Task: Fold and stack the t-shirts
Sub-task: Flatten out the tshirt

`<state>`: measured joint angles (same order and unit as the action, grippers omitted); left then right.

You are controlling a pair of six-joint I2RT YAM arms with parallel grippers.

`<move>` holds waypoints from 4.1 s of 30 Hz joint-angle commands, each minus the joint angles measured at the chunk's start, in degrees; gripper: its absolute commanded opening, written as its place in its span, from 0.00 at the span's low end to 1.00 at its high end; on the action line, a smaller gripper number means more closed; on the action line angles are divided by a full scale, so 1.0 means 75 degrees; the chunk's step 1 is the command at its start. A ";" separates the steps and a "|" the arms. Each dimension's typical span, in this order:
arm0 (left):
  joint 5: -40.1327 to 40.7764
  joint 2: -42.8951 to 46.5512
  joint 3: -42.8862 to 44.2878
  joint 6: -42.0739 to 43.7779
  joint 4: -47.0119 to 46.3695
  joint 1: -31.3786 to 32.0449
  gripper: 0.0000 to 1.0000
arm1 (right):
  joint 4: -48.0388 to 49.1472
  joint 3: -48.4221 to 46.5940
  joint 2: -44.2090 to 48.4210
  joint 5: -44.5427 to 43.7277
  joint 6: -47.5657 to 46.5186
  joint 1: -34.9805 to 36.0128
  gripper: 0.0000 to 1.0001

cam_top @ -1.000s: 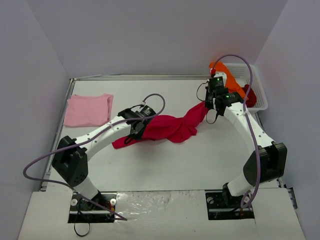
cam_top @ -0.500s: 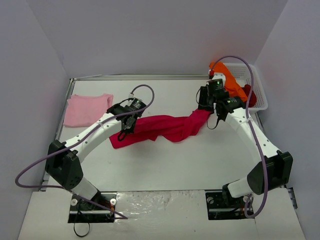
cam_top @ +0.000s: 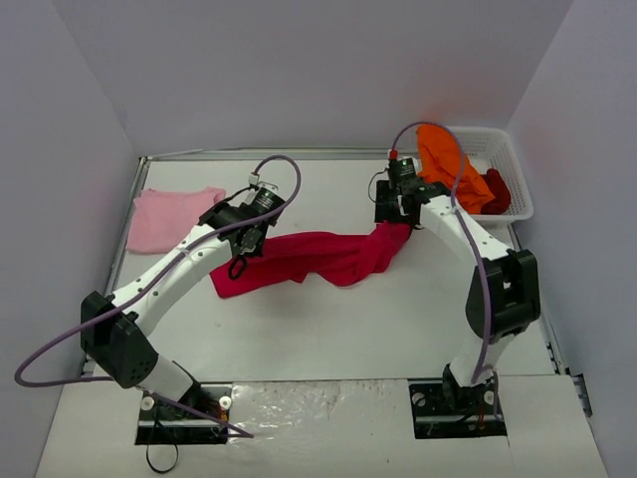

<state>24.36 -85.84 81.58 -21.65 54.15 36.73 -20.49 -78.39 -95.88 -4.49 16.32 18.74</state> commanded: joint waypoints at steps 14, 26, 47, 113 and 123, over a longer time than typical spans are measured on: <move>0.0115 0.0360 0.0408 0.0215 0.0245 -0.0128 0.02 | 0.0154 -0.1654 -0.2556 0.0423 0.0110 0.0665 0.40; -0.0060 0.0313 0.0279 0.0250 0.0069 -0.0139 0.02 | -0.0103 -0.1009 -0.1690 -0.0537 0.0004 0.0677 0.41; -0.0154 0.0336 0.0103 0.0308 -0.0083 -0.0140 0.02 | -0.0397 -0.0564 -0.1958 -0.1686 0.0075 0.0771 0.28; -0.1162 0.0957 -0.0096 0.0250 -0.0482 -0.1241 0.02 | 0.0165 -0.0373 -0.1547 -0.0376 -0.0065 -0.0307 0.35; -0.1092 0.0934 -0.0131 0.0262 -0.0470 -0.1241 0.02 | 0.0224 -0.1337 -0.2907 0.0165 -0.0218 -0.0296 0.35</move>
<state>15.27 -79.09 80.18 -19.99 50.81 27.57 -18.04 -85.41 -117.40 -4.16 15.90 16.49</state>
